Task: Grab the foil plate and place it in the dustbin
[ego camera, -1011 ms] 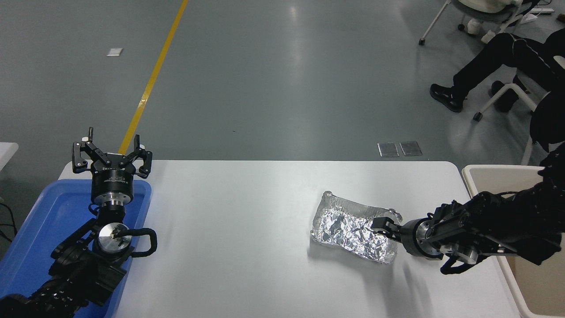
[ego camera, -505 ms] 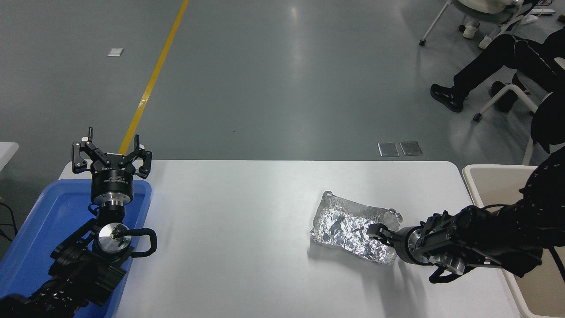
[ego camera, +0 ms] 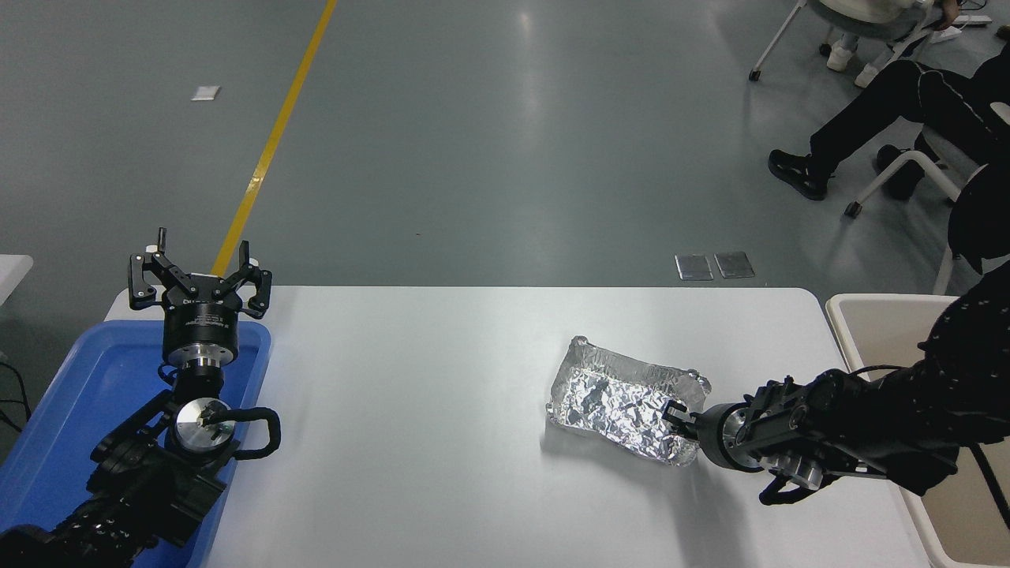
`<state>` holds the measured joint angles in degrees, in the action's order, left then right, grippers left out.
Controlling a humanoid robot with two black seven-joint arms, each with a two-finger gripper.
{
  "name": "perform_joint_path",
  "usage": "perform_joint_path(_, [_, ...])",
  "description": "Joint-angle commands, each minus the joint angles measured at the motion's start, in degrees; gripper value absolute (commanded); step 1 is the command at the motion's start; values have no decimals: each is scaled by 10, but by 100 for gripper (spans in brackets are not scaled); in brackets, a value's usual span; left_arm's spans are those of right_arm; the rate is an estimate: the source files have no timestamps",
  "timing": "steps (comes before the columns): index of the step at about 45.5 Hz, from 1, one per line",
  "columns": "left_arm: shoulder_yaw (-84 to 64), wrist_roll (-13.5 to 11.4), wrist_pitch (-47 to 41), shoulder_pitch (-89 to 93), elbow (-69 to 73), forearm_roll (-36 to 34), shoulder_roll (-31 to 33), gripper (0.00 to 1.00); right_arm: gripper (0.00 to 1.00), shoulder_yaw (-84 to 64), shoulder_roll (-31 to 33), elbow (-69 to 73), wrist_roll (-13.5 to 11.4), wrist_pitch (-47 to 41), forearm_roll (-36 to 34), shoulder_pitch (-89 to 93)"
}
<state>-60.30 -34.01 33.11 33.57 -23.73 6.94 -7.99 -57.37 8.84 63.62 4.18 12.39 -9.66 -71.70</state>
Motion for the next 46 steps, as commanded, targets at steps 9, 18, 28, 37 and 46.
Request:
perform_joint_path(9, [0,0,-1,0,0,0,1,99,0,2,1,11,0,8,-1,-5])
perform_joint_path(18, [0,0,0,0,0,0,0,99,0,-5,42,72,1,-1,1,-83])
perform_joint_path(28, [0,0,0,0,0,0,1,99,0,-58,72,160,2,-22,33,-190])
perform_joint_path(37, [0,0,0,0,0,0,0,99,0,-90,126,253,7,-91,58,-326])
perform_joint_path(46, [0,0,-1,0,0,0,0,99,0,-117,199,293,7,-216,101,-444])
